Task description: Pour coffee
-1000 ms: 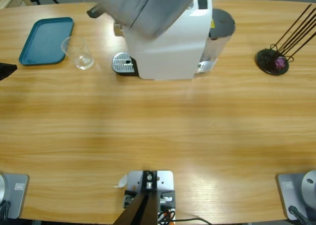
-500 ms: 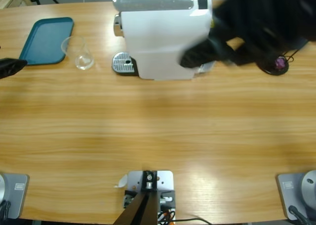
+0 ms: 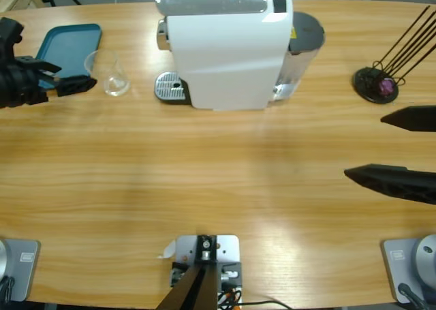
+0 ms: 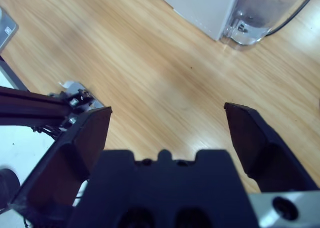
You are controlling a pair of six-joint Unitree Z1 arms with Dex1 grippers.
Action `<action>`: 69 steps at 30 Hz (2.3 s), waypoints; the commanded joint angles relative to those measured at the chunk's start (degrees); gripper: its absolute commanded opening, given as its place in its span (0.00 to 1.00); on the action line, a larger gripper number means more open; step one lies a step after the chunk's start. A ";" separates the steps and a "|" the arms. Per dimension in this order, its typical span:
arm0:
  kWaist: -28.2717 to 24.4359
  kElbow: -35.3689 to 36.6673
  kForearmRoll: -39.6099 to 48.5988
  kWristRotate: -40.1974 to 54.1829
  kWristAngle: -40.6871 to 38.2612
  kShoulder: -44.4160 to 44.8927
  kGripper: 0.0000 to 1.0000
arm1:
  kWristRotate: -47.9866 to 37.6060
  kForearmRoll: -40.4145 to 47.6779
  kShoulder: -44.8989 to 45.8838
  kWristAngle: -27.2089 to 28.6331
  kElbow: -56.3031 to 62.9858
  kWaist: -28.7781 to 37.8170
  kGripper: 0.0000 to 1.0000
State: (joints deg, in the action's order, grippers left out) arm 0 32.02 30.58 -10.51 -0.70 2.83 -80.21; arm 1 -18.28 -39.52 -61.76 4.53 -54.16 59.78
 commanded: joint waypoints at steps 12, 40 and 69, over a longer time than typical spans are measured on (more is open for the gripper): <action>-3.37 -1.59 -21.64 -0.49 -1.79 -18.75 0.95 | 0.58 1.23 0.67 -0.16 4.74 -2.13 1.00; -5.11 -3.65 -28.61 -1.34 -5.29 -26.77 0.48 | 2.37 1.72 0.23 -1.28 5.27 -5.38 1.00; 3.40 6.35 -25.88 8.28 -19.39 -27.28 0.28 | 6.46 -0.49 4.31 -3.09 4.94 -9.92 1.00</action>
State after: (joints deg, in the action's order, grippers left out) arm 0 35.15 34.16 -37.21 7.46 -12.89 -101.67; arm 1 -13.85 -38.47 -59.69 3.04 -50.59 52.36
